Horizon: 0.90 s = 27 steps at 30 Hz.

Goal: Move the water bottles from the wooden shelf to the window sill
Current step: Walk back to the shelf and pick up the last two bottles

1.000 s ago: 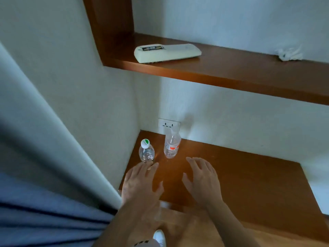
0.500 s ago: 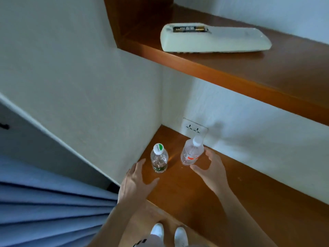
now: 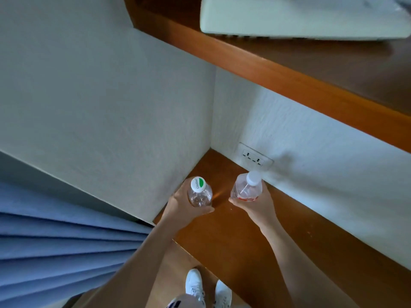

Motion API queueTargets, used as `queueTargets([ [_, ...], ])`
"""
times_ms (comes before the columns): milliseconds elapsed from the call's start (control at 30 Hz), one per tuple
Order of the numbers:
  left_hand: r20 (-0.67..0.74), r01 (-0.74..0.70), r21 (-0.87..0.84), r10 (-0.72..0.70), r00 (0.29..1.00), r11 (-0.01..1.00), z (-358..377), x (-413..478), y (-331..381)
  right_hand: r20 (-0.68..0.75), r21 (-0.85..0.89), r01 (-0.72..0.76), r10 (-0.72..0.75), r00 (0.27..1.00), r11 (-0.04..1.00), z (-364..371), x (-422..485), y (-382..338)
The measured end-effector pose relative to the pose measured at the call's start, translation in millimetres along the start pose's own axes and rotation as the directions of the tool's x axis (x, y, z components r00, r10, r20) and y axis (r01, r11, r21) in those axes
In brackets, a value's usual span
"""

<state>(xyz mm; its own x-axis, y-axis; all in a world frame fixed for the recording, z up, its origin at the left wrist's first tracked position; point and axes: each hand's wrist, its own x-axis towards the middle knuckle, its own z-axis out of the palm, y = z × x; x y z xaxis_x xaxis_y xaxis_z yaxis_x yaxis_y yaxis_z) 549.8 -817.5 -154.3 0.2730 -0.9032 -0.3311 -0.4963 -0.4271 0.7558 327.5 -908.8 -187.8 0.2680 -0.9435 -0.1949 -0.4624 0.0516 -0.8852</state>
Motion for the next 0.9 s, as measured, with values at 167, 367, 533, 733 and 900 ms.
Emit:
queueTargets([
  [167,0.000,0.003,-0.001,-0.003,1.000,1.000,5,6,4,-0.097,-0.042,0.003,-0.007,0.995,0.999,9,-3,-12],
  [367,-0.041,-0.057,0.033,0.058,0.997,0.998,-1,-9,22,-0.150,0.071,0.017,-0.006,0.989,0.997,-2,-11,-49],
  [533,-0.211,-0.145,-0.108,0.120,0.970,0.983,-16,-25,52,-0.180,0.129,0.093,-0.069,0.981,0.987,-21,-25,-81],
  [733,-0.284,-0.323,-0.336,0.232,0.930,0.884,-42,-46,86,-0.138,0.126,0.156,-0.139,0.981,0.980,-35,-46,-105],
  [900,-0.331,-0.397,-0.410,0.272,0.904,0.821,-51,-65,104,-0.135,0.137,0.179,-0.161,0.978,0.974,-29,-63,-115],
])
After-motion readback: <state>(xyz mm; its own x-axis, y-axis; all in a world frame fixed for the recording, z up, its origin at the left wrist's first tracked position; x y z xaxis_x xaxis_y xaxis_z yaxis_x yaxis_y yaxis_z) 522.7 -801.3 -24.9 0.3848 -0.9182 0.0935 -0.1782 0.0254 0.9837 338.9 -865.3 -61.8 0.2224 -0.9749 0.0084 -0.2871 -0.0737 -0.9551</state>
